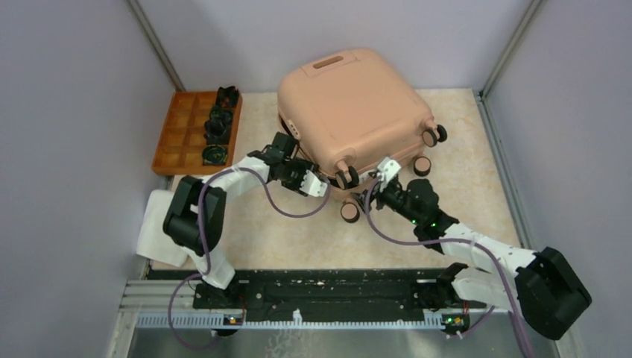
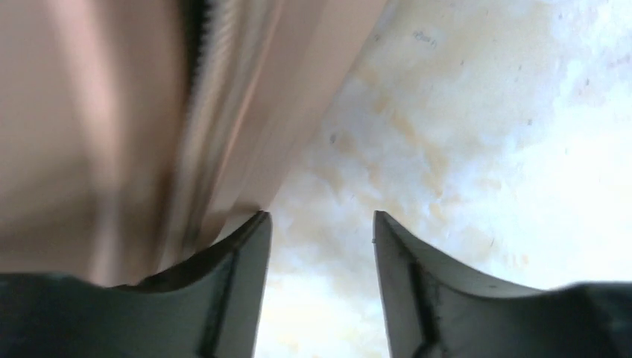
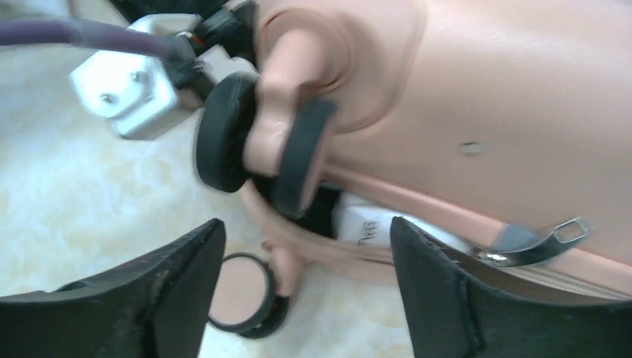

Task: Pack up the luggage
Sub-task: Zip the luggage at the center of the board.

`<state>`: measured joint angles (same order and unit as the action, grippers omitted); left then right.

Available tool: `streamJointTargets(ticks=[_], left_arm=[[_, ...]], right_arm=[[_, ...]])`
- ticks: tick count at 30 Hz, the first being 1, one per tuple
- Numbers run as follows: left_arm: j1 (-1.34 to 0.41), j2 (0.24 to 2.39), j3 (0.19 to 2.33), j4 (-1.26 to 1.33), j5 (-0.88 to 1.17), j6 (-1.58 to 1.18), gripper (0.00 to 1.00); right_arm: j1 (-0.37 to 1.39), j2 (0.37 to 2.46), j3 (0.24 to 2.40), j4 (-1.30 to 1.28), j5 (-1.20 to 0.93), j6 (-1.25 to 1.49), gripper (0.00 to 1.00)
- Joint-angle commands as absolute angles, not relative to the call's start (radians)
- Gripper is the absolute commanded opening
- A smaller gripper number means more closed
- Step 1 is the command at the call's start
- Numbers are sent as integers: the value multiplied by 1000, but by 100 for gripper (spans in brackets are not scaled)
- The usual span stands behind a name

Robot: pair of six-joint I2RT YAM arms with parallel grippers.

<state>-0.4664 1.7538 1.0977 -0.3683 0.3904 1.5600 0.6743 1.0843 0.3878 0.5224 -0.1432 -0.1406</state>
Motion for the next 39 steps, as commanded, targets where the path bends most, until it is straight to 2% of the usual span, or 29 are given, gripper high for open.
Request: streamJointTargets(ticks=[1,4,8,10,13,18,22,24,28,30,33,34,37,39], left_arm=[[-403,1583,1167,-409,479,1483,66],[-309,1573,1265,-530,554,1396,69],[-165,1642,1390,-545,612,1277,68],[-149,1687,1420,-560,604,1287,69],[-138,1736,1411,-410,591,1182,73],[-113,1936,1675,-480,604,995,77],[-84,2141,1967,-503,550,809,71],[-67,2233,2125,-464,511,696,65],[-46,2352,2269,-365,445,587,58],[-41,2360,2242,-261,368,546,61],[-37,2373,2202,-107,281,491,81],[-37,2401,2215,-69,266,480,83],[-46,2514,2394,-131,345,416,95],[-52,2551,2425,-132,437,353,98]], right_arm=[[589,1005,474,507,-177,99,97],[586,967,528,428,-152,146,99],[584,916,567,344,-52,249,99],[580,893,578,305,-9,312,99],[577,864,601,239,58,361,99],[574,848,626,159,79,389,99],[561,842,622,96,175,464,99],[540,831,629,23,259,531,97],[477,814,664,-202,347,727,92],[474,797,654,-240,385,782,90],[466,798,645,-251,422,821,88],[462,808,643,-247,423,830,87],[456,854,640,-225,394,844,87],[451,896,633,-177,356,846,86]])
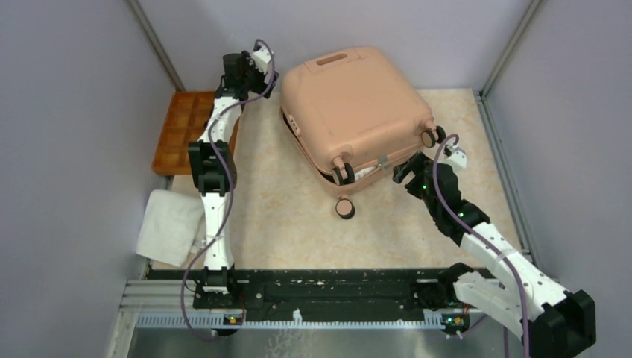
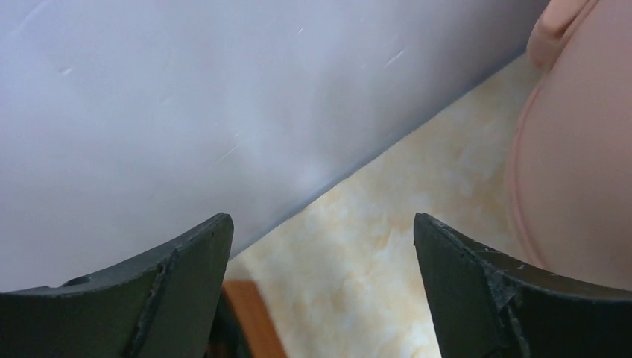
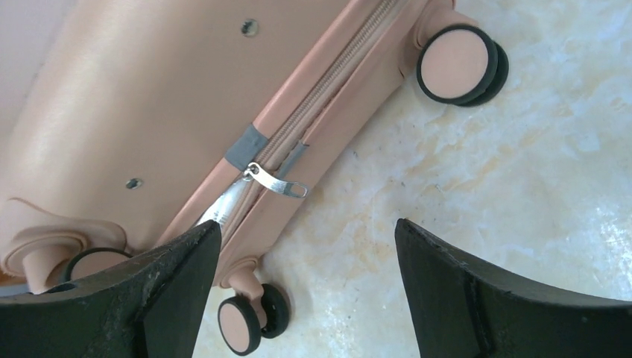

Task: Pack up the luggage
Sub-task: Zip the luggage at the center of the board.

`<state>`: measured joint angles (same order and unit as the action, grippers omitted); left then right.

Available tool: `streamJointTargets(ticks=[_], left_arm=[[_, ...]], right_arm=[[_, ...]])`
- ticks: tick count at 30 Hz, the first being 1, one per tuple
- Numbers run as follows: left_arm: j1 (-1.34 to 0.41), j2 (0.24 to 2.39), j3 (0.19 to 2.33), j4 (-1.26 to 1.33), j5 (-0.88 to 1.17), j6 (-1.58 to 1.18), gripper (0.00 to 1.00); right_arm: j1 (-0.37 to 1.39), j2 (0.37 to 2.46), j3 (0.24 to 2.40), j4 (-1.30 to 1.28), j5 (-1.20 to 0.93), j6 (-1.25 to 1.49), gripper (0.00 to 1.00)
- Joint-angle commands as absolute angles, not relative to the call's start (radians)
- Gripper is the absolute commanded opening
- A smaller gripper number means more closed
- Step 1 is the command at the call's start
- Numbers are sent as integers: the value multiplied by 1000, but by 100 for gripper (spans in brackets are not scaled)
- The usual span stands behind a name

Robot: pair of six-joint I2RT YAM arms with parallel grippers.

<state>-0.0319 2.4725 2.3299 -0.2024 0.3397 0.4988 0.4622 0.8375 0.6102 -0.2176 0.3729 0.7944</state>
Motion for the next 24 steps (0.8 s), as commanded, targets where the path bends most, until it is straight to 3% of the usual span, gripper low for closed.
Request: streamJointTargets(ticks=[1,11,18,24], left_arm=[[-53,2550,2403,-103,488,312,98],[-54,2572,2353,81,985,84,94],[-59,2528,2239,154,1241,-92,73],[-101,2385,2067,-46,1267,183,56]], right_arm=[[448,923,634,-159,341,852,85],[271,1133,603,177,6,918,85],[266,1099,632,222,-88,858,85],[322,997,531,225,-147,967,82]])
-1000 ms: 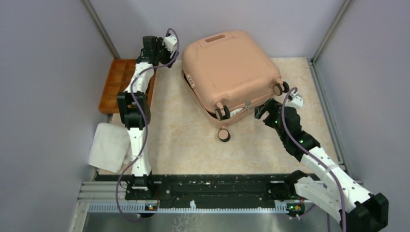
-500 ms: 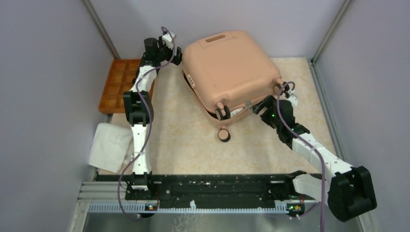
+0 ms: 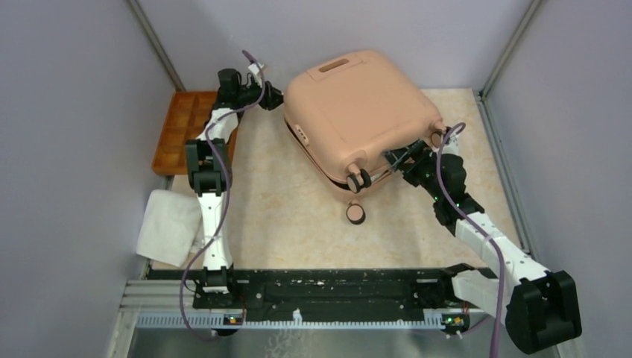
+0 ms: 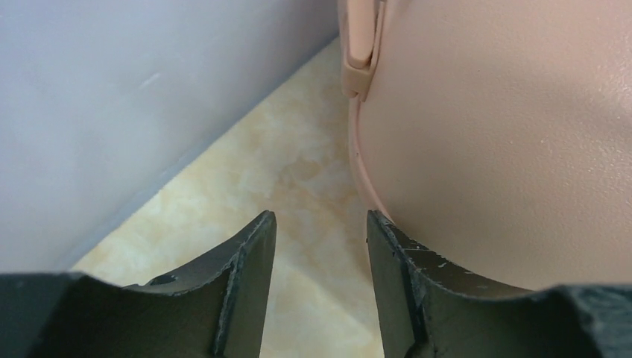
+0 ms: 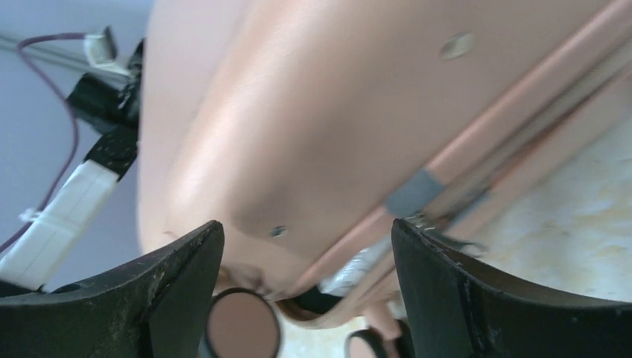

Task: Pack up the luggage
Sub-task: Zip the luggage at the center of the board.

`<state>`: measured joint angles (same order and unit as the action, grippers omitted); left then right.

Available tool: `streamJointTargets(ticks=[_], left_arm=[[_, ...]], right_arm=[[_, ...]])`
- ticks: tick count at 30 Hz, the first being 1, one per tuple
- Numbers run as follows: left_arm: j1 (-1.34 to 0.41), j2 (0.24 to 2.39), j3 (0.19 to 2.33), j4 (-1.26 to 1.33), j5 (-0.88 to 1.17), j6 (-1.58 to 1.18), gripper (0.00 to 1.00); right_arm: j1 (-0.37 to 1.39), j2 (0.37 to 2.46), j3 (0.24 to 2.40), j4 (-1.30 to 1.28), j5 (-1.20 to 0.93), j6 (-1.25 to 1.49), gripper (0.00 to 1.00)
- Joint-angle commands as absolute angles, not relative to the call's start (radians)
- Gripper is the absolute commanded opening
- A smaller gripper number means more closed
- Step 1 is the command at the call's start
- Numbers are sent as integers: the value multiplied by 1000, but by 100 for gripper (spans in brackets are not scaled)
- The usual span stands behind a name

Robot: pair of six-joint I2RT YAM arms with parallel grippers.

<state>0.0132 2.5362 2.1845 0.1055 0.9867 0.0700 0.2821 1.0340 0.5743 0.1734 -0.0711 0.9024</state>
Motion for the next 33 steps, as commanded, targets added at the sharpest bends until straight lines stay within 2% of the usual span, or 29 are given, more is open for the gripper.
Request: streamJointTargets(ticks=[1,4,11,15,22,26,33], left_arm=[[-104,2351,2020,-22,1277,180,56],[-99,2252,1869,109,1302,108,55],[-96,2195,1792,52,1329,178,50],[-109,2175,1762,96,1354,137,47],[-155,2079,1709,104,1368,150,45],[-172,2009,1658,108,1371,160,44],[-175,1972,1682,53,1390,162,43]], right_arm=[[329,1005,521,237,-170,991,82],[352,1021,486,330,-265,1060,81],[365,992,459,304,-488,1070,84],[359,937,438,310,-478,1083,84],[265,972,602,357,-518,1112,83],[248,933,668,286,-513,1095,83],[242,798,590,220,-479,1108,81]])
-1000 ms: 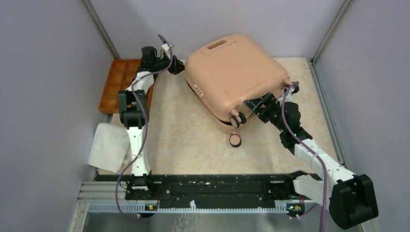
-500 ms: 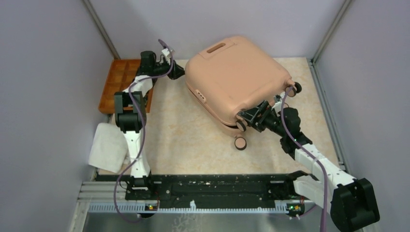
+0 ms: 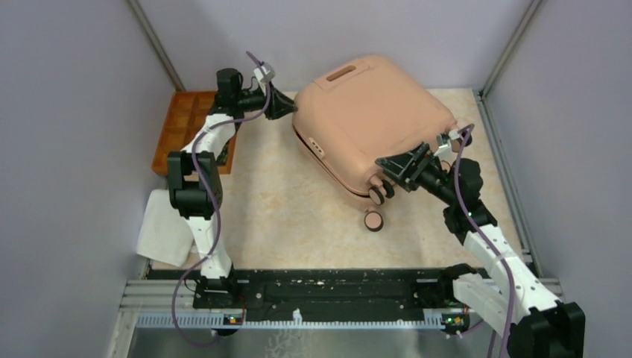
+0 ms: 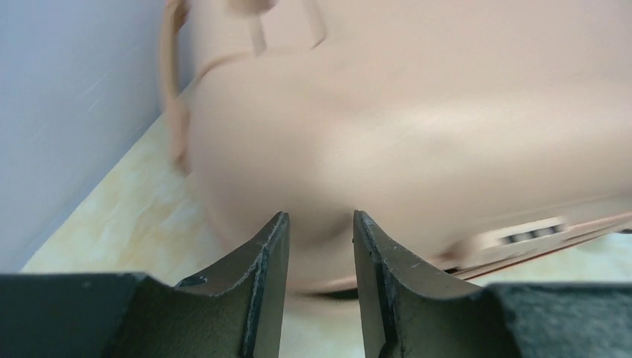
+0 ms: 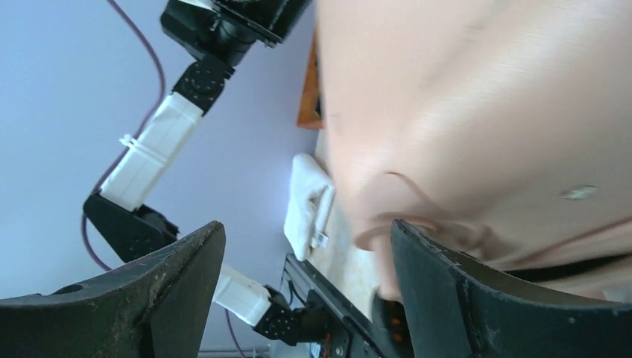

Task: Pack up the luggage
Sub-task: Zip the luggage at the center of the board.

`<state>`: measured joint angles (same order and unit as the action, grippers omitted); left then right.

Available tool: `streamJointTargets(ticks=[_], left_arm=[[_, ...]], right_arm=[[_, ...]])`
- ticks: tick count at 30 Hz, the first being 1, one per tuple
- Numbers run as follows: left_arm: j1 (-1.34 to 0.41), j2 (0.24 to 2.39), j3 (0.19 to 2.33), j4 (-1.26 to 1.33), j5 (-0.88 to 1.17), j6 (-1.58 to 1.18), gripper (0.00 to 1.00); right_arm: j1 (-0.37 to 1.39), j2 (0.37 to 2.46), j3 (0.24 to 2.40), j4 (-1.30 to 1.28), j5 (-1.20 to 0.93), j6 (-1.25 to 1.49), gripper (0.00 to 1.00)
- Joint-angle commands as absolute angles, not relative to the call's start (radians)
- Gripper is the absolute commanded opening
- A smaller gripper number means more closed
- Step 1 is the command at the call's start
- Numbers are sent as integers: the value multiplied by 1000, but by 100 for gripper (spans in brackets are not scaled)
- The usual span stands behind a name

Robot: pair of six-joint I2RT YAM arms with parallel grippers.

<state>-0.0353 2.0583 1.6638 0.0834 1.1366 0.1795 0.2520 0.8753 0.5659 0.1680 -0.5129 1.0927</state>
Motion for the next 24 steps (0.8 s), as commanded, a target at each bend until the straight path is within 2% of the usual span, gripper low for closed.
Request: streamJointTargets(ticks=[1,6,8,12,17,20,21,24], left_arm=[[-180,1969,1686,23,1390,183,43],[-187,1962,1677,-137,1380,300,43],[-169,1962,1670,-139,1378,297,43],[-103,1959,1677,-35,1365,204,43],[-38,1955,1727,18,1339,170,44],[-9,1953,1743,5,1328,180,45],[-7,1953,1744,-36,1325,191,45],[-7,1950,1745,-180,1268,304,46]], right_arm=[[240,781,578,217,-472,1107,81],[236,730,582,120,-446,1062,81],[236,718,605,-21,-435,992,81],[235,671,648,-261,-311,859,90],[212,584,662,-393,-126,815,98],[209,556,678,-382,-29,677,92],[209,568,691,-389,-6,597,88],[209,654,688,-385,38,390,84]])
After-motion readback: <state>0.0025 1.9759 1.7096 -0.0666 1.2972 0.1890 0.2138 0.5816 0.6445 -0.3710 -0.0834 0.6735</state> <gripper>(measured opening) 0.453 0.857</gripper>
